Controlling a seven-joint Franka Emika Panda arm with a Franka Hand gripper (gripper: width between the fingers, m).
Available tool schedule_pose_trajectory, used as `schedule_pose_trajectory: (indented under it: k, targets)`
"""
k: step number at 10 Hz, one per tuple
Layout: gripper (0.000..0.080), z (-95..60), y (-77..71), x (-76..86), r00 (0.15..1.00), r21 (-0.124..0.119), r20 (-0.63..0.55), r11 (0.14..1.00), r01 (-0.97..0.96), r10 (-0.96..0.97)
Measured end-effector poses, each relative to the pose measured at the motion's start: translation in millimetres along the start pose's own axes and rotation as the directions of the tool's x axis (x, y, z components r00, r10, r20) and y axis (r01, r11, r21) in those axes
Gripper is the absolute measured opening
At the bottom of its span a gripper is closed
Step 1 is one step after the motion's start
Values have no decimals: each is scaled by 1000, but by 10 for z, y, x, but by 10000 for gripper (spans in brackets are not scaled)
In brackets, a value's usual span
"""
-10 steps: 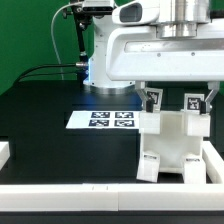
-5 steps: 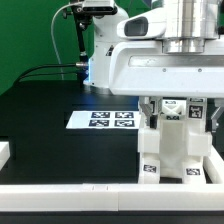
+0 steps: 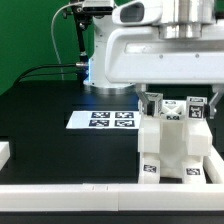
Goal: Assemble chair
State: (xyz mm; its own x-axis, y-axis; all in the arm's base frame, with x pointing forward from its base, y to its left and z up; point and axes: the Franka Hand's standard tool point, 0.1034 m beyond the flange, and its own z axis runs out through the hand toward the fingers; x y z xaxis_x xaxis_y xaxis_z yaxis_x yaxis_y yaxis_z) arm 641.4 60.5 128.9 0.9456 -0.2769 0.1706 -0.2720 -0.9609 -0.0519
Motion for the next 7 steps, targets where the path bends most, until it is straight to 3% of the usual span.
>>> schedule_pose_trajectory:
  k: [3, 7]
  targets:
    - [649, -457, 196, 14, 997, 19, 77, 1000, -20, 18]
    - [649, -382, 230, -8, 996, 20, 81, 999, -43, 42]
